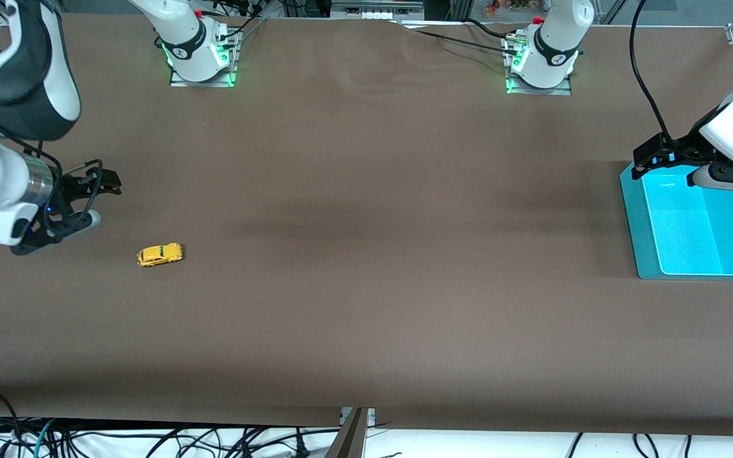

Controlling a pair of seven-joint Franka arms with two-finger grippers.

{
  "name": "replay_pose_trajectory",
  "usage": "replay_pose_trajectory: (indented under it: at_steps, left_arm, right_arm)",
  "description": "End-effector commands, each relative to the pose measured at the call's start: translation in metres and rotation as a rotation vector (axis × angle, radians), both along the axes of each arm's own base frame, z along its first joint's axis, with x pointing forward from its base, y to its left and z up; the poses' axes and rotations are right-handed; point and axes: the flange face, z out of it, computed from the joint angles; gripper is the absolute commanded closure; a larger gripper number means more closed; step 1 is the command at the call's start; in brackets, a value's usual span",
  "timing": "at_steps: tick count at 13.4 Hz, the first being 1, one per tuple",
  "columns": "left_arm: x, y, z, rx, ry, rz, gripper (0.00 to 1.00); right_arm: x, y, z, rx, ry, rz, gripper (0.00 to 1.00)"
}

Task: Wind and store yellow beetle car
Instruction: 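Reach the right gripper down over the yellow beetle car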

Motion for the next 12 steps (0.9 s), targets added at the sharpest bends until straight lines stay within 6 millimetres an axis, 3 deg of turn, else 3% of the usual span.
replay_pose_trajectory:
  at_steps: [1,3,6,9,12]
  left_arm:
    - [0.004,0.0,0.005,-0.015,-0.006,0.008,0.0]
    - [0.004,0.0,0.005,-0.015,-0.006,0.008,0.0]
    - [0.004,0.0,0.005,-0.015,-0.006,0.008,0.0]
    - [0.004,0.001,0.005,-0.015,-0.006,0.009,0.0]
    - [0.004,0.0,0.005,-0.015,-0.006,0.008,0.0]
  right_arm:
    - [0.013,-0.004,-0.026,0.047,0.017,0.248,0.01]
    - [0.02,-0.009,-0.05,0.091,0.036,0.423,0.01]
    - [0.014,-0.018,-0.096,0.141,0.017,0.661,0.01]
    - [0.008,-0.043,-0.147,0.195,0.043,0.828,0.01]
    - [0.004,-0.045,-0.177,0.198,-0.01,0.968,0.01]
